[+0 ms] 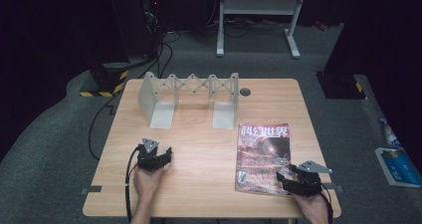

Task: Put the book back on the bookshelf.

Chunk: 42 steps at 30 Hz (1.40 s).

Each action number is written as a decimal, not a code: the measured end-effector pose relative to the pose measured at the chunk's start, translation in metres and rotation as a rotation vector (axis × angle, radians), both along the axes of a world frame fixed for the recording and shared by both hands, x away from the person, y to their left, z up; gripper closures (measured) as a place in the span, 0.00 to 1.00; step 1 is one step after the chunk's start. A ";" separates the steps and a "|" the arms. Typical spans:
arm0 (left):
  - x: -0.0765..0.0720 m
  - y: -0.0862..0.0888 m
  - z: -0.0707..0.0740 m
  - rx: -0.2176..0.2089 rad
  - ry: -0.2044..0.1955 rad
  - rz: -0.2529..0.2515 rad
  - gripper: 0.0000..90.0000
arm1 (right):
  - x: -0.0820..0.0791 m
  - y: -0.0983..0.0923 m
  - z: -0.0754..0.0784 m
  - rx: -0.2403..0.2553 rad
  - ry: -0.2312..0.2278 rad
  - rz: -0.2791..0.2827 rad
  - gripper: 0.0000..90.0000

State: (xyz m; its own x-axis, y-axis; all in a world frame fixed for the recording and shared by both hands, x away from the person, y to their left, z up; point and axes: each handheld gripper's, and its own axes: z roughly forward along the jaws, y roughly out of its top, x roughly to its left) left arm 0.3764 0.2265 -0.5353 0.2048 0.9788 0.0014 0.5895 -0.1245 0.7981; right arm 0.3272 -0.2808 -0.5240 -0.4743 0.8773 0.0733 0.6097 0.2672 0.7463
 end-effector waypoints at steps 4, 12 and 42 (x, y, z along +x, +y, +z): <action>0.000 0.000 0.000 0.001 0.000 0.001 0.36 | -0.006 0.000 0.000 0.003 0.002 0.012 0.33; 0.000 0.000 0.000 -0.002 -0.001 0.003 0.36 | -0.015 0.001 0.000 0.002 -0.001 0.043 0.33; -0.003 0.001 0.002 -0.044 0.019 -0.065 0.35 | -0.022 0.029 -0.003 0.019 -0.023 0.117 0.33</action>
State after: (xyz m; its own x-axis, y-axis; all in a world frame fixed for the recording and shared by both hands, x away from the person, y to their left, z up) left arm 0.3735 0.2273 -0.5333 0.2678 0.9624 -0.0460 0.5961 -0.1280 0.7927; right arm 0.3049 -0.2518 -0.5274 -0.5749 0.8146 0.0772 0.5577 0.3211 0.7654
